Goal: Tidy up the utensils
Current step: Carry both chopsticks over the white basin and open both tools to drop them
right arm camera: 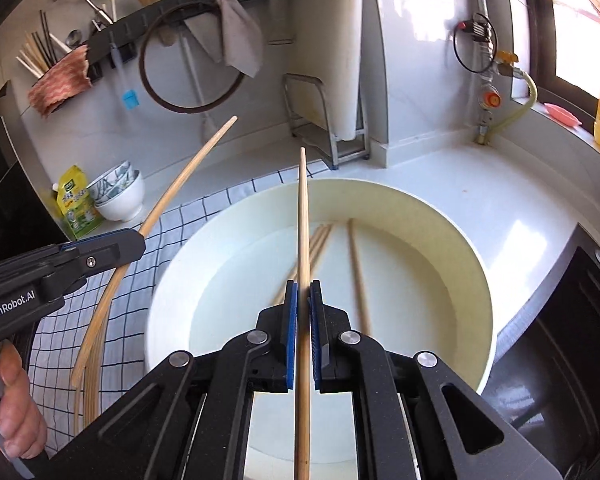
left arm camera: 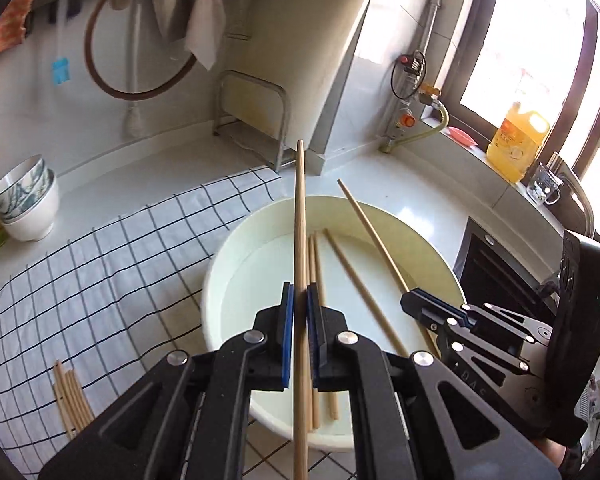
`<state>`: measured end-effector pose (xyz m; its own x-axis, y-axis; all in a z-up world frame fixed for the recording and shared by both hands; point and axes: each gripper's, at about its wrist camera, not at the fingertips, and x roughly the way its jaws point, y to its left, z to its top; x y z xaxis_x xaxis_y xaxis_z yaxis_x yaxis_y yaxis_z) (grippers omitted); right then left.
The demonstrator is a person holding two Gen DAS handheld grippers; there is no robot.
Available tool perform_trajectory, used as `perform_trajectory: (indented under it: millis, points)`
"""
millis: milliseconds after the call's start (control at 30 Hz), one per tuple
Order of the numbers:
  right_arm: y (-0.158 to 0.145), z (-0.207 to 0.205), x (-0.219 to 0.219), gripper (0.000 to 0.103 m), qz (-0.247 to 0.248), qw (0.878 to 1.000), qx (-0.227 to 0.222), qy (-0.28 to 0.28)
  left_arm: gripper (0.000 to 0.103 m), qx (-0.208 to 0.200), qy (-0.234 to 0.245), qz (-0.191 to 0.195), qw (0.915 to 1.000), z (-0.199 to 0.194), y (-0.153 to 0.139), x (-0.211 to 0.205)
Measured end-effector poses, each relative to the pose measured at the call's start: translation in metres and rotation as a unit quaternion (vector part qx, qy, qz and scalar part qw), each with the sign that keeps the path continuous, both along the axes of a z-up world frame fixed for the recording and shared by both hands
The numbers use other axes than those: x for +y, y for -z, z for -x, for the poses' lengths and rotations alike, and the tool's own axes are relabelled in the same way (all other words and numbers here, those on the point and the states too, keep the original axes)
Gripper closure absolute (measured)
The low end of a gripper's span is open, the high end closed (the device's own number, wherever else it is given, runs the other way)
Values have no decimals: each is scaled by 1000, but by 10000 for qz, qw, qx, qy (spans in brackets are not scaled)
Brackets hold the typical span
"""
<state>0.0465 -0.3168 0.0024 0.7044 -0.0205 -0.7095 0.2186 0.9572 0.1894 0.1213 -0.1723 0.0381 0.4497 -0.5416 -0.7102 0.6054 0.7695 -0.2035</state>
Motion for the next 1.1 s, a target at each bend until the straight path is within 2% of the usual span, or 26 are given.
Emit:
perform_trajectory:
  millis: [233, 567, 700, 833, 1000, 1100]
  points:
    - [24, -8, -17, 97, -154, 9994, 269, 162, 96, 320, 229, -290, 9988, -17, 32, -45]
    - [43, -16, -25, 97, -371, 9978, 504, 205, 95, 660, 249, -577, 9958, -22, 67, -57]
    - [38, -12, -27, 96, -374, 9983, 368, 255, 74, 631, 88, -599, 9962, -23, 68, -50]
    - [33, -7, -25, 96, -365, 9985, 299, 263, 62, 523, -95, -557, 9970, -21, 60, -37]
    - [29, -1, -16, 96, -328, 9988, 279, 238, 61, 414, -278, -542, 9973, -14, 52, -17]
    - [24, 6, -9, 86, -258, 9991, 223, 250, 60, 337, -313, -558, 9974, -6, 47, -7]
